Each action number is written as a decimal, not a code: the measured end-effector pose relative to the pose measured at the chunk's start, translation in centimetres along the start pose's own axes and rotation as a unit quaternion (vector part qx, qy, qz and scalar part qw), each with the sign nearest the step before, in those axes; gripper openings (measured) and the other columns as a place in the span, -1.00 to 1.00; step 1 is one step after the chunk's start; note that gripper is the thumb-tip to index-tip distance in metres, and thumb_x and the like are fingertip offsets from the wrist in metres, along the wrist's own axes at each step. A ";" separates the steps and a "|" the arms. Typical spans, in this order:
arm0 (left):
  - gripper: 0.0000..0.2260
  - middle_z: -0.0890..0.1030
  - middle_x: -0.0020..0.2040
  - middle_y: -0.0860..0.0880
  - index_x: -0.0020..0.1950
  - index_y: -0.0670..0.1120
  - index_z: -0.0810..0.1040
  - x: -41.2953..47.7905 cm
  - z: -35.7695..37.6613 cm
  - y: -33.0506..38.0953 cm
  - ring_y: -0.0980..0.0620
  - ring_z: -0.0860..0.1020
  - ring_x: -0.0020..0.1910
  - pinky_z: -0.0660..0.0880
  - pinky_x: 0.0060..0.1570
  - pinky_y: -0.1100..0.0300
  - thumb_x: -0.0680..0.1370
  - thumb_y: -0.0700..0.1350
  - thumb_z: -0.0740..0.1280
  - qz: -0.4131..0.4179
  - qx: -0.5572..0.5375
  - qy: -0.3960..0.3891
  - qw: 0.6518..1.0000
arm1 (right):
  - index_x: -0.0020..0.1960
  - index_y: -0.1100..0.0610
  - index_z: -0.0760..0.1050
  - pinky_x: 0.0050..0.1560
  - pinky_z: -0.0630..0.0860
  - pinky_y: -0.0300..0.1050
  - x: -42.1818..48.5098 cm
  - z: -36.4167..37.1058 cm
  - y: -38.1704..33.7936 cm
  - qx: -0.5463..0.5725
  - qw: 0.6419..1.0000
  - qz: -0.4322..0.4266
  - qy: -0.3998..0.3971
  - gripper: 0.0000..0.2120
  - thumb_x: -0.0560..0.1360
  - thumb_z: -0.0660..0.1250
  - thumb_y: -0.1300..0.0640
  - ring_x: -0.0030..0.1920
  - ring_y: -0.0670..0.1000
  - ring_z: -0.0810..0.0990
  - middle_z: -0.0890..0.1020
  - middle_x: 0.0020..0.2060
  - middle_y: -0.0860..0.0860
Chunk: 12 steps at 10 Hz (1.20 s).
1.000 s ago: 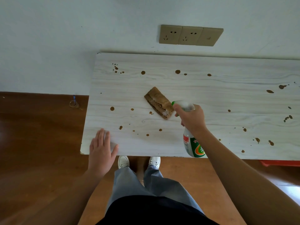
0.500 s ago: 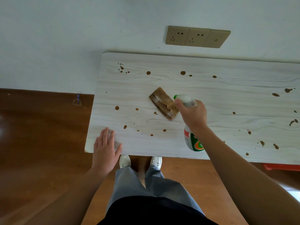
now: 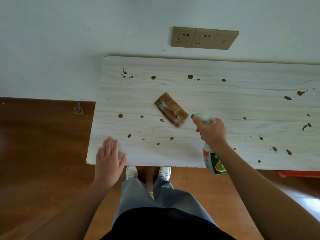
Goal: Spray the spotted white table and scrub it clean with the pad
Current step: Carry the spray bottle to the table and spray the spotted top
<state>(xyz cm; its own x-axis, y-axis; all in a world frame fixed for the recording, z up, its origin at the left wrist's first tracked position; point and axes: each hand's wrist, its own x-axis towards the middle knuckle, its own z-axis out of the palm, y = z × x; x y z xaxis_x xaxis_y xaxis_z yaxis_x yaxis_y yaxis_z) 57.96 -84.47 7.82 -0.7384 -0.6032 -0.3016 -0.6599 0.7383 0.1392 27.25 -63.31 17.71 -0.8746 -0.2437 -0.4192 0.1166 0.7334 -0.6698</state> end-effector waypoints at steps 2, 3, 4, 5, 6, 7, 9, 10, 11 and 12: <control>-0.34 0.33 0.57 -0.27 0.55 -0.21 0.35 0.0 0.0 0.1 -0.28 0.32 0.56 0.41 0.44 -0.23 0.62 0.22 0.04 -0.001 0.008 -0.001 1.000 | -0.22 0.24 0.54 -0.30 0.62 0.16 -0.2 0.3 -0.3 0.000 1.000 0.005 0.009 -0.47 0.39 0.39 -0.28 -0.44 0.05 0.54 0.65 -0.35 0.18; -0.33 0.33 0.58 -0.26 0.55 -0.21 0.36 0.1 0.1 0.1 -0.28 0.32 0.55 0.42 0.44 -0.22 0.62 0.23 0.02 -0.005 0.010 -0.003 1.000 | -0.22 0.22 0.55 -0.31 0.61 0.17 0.1 0.5 -0.8 -0.001 1.000 -0.008 0.009 -0.45 0.37 0.37 -0.32 -0.43 0.11 0.58 0.64 -0.36 0.16; -0.33 0.33 0.58 -0.26 0.55 -0.21 0.36 0.1 0.2 0.1 -0.28 0.33 0.55 0.43 0.43 -0.21 0.62 0.23 0.03 -0.006 0.010 -0.004 1.000 | -0.21 0.16 0.58 -0.30 0.63 0.19 0.6 0.6 -1.7 -0.004 0.999 -0.035 -0.008 -0.48 0.38 0.34 -0.34 -0.35 0.19 0.64 0.66 -0.35 0.13; -0.34 0.33 0.58 -0.26 0.55 -0.21 0.35 0.1 0.2 0.2 -0.28 0.33 0.55 0.43 0.42 -0.22 0.62 0.22 0.04 -0.009 0.008 -0.002 1.000 | -0.21 0.11 0.58 -0.30 0.64 0.14 1.3 0.8 -3.1 -0.004 0.998 -0.053 -0.021 -0.54 0.38 0.35 -0.32 -0.36 0.16 0.65 0.67 -0.35 0.11; -0.33 0.32 0.58 -0.26 0.55 -0.20 0.35 0.1 0.1 0.5 -0.28 0.33 0.55 0.43 0.43 -0.22 0.61 0.23 0.05 -0.014 0.007 0.000 1.000 | -0.21 0.06 0.57 -0.29 0.64 0.03 2.2 1.3 -4.3 0.008 0.998 -0.062 -0.021 -0.64 0.42 0.39 -0.25 -0.43 0.04 0.63 0.64 -0.41 0.07; -0.32 0.32 0.58 -0.25 0.56 -0.20 0.34 0.1 0.1 0.7 -0.27 0.33 0.56 0.42 0.43 -0.22 0.61 0.24 0.04 -0.021 0.003 -0.001 1.000 | -0.20 0.01 0.58 -0.26 0.67 0.01 3.1 1.8 -5.3 0.007 0.998 -0.060 -0.020 -0.63 0.38 0.39 -0.30 -0.39 0.00 0.65 0.65 -0.39 -0.01; -0.34 0.33 0.58 -0.26 0.54 -0.21 0.36 0.1 -0.1 0.7 -0.28 0.33 0.55 0.44 0.42 -0.22 0.61 0.23 0.06 -0.020 -0.007 -0.006 1.000 | -0.22 0.03 0.55 -0.32 0.64 -0.03 3.6 2.2 -6.2 -0.016 0.998 -0.059 -0.026 -0.59 0.37 0.37 -0.34 -0.36 0.05 0.65 0.63 -0.39 0.01; -0.34 0.33 0.58 -0.26 0.54 -0.21 0.37 0.2 -0.2 0.7 -0.28 0.33 0.55 0.45 0.41 -0.22 0.61 0.23 0.07 -0.022 -0.011 -0.006 1.000 | -0.24 0.03 0.53 -0.31 0.61 -0.06 3.5 2.0 -5.9 -0.023 0.998 -0.055 -0.014 -0.57 0.37 0.35 -0.35 -0.37 0.02 0.61 0.60 -0.41 -0.01; -0.34 0.35 0.57 -0.26 0.53 -0.21 0.38 0.2 -0.2 0.6 -0.28 0.34 0.55 0.46 0.40 -0.22 0.60 0.23 0.08 -0.024 -0.011 -0.007 1.000 | -0.22 0.02 0.54 -0.25 0.66 0.05 3.4 1.6 -5.6 -0.017 0.999 -0.044 -0.013 -0.55 0.34 0.34 -0.38 -0.34 0.06 0.65 0.65 -0.37 0.00; -0.40 0.35 0.57 -0.27 0.53 -0.22 0.38 0.3 0.0 0.5 -0.29 0.34 0.55 0.47 0.39 -0.25 0.63 0.16 0.23 -0.028 -0.009 -0.005 1.000 | -0.19 0.02 0.57 -0.26 0.67 0.13 3.1 1.0 -5.0 -0.011 0.999 -0.037 -0.017 -0.57 0.34 0.35 -0.36 -0.37 0.10 0.66 0.68 -0.34 0.03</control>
<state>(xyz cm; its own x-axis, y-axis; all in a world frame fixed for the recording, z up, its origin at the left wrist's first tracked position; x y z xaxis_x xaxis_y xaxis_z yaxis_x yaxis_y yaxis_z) 57.38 -84.30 7.83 -0.6988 -0.6406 -0.3183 -0.7027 0.6979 0.1384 24.43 -68.34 19.17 -0.8635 -0.3200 -0.3899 0.0410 0.7260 -0.6865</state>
